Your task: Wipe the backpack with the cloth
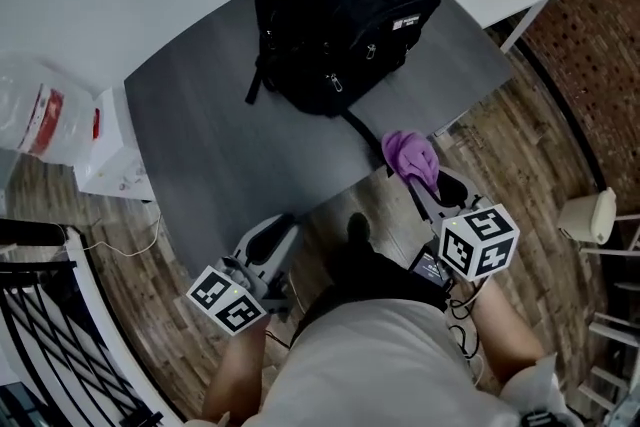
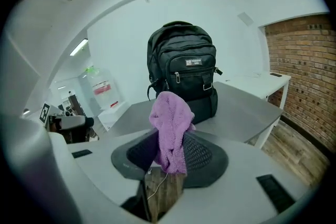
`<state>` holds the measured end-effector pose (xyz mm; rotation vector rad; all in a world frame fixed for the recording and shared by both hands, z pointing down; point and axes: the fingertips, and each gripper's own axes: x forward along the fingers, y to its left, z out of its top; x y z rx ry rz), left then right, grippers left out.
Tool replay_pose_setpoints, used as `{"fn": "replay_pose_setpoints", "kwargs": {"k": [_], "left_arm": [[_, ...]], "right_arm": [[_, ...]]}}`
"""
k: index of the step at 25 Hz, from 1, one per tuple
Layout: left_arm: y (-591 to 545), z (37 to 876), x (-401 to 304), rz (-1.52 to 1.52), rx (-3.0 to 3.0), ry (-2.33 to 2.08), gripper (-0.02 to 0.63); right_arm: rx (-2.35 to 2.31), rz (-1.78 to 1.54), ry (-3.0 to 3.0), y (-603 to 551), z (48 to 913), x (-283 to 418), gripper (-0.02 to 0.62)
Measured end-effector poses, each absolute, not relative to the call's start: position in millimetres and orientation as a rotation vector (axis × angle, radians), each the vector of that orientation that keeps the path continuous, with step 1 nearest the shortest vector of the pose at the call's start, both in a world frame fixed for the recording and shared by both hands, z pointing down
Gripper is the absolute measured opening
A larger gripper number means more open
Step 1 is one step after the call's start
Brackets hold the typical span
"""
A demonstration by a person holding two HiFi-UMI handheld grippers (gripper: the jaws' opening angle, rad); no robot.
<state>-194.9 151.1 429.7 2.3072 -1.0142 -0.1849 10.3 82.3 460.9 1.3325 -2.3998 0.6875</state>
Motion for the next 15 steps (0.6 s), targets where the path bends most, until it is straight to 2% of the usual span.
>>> {"fn": "replay_pose_setpoints", "kwargs": {"k": [15], "left_arm": [[216,403,-151,-0.202,2.336,-1.119,0.094]], "right_arm": [[1.242,0.578,-2.461,127,437,54,0.135]]}}
